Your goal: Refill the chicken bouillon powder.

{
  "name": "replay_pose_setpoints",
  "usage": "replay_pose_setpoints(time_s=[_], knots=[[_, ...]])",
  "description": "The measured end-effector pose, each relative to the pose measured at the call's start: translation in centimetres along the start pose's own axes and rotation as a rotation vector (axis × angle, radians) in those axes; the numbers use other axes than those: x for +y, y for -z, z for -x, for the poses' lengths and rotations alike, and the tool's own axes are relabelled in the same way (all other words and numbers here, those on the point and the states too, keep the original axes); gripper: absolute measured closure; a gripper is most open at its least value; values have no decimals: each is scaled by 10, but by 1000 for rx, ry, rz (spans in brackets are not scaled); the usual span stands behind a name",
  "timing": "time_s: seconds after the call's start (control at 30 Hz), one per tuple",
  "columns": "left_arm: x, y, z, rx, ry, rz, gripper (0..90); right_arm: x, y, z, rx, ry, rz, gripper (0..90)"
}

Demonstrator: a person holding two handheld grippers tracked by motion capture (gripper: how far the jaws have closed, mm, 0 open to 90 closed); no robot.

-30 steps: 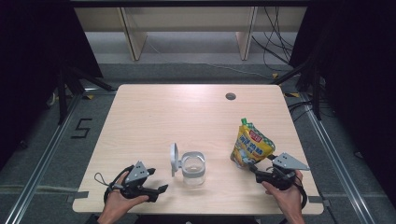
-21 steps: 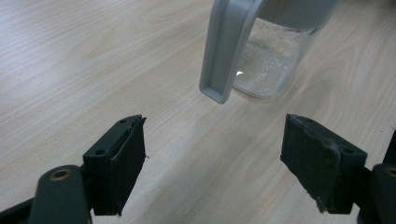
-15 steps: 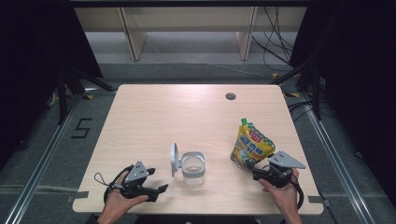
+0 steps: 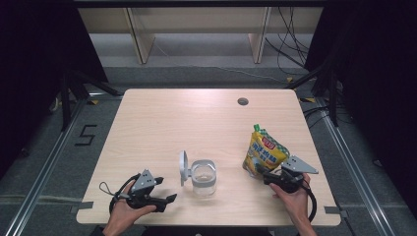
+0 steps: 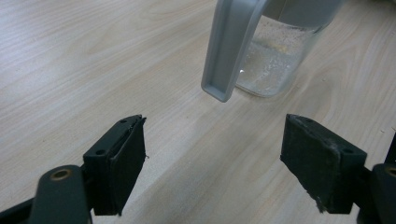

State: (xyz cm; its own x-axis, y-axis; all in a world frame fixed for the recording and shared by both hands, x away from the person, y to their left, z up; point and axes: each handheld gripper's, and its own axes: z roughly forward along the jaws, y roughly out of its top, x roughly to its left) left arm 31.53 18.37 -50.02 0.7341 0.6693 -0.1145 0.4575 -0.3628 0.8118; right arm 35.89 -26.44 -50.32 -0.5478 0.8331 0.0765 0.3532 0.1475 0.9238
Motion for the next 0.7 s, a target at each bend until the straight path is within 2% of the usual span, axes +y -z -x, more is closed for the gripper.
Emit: replay_pose_setpoints(time_s=[0.03, 0.07, 0.13, 0.17, 0.2, 0.23, 0.27, 0.3, 0.33, 0.37, 0.4, 0.43, 0.47, 0.5, 0.53, 0.57, 0.6, 0.67, 0.7], knots=[[0, 0, 0, 4, -6, -2, 213, -1, -4, 3, 0, 36, 10, 283], [0, 0, 0, 3, -4, -3, 214, -1, -5, 2, 5, 21, 13, 290], [-1, 0, 0, 4, 9, 5, 214, 0, -6, 2, -9, 27, 3, 296], [-1, 0, 0, 4, 9, 5, 214, 0, -7, 2, 6, 13, 13, 295], [0, 0, -2, 3, -25, 0, 214, 0, -8, 3, 3, 25, 27, 295], [0, 0, -2, 3, -25, 0, 214, 0, -8, 3, 3, 25, 27, 295], [-1, 0, 0, 3, 0, -5, 214, 0, -13, 7, 1, 48, 56, 295], [0, 0, 0, 1, -2, -5, 214, 0, -13, 6, 16, 24, 53, 296], [0, 0, 0, 2, -5, -4, 214, -1, -16, 9, -1, 47, 57, 299], [0, 0, 0, 1, 3, 4, 215, -1, -15, 5, 1, 3, 38, 305], [0, 1, -1, 10, -17, -9, 219, -1, -18, 8, -6, 37, 70, 306], [0, 1, -1, 13, -23, -17, 221, -2, -20, 5, -27, -2, 88, 309], [0, 1, -1, 12, -24, -17, 221, -1, -20, 8, -10, 26, 72, 310], [-1, 0, 0, 0, -3, 2, 221, -1, -20, 8, -11, 11, 80, 313], [0, 0, 0, 2, -9, -6, 221, -1, -21, 8, -6, 8, 83, 314], [0, 0, 0, 2, -9, -6, 221, -1, -21, 6, -7, -17, 71, 315], [0, 1, -1, 11, -29, -28, 221, -1, -24, 8, -1, 5, 113, 317], [0, 1, -1, 10, -26, -25, 221, -1, -26, 9, -2, 6, 111, 323], [0, 1, 1, 1, -11, -10, 221, 0, -26, 7, -14, -8, 98, 325]])
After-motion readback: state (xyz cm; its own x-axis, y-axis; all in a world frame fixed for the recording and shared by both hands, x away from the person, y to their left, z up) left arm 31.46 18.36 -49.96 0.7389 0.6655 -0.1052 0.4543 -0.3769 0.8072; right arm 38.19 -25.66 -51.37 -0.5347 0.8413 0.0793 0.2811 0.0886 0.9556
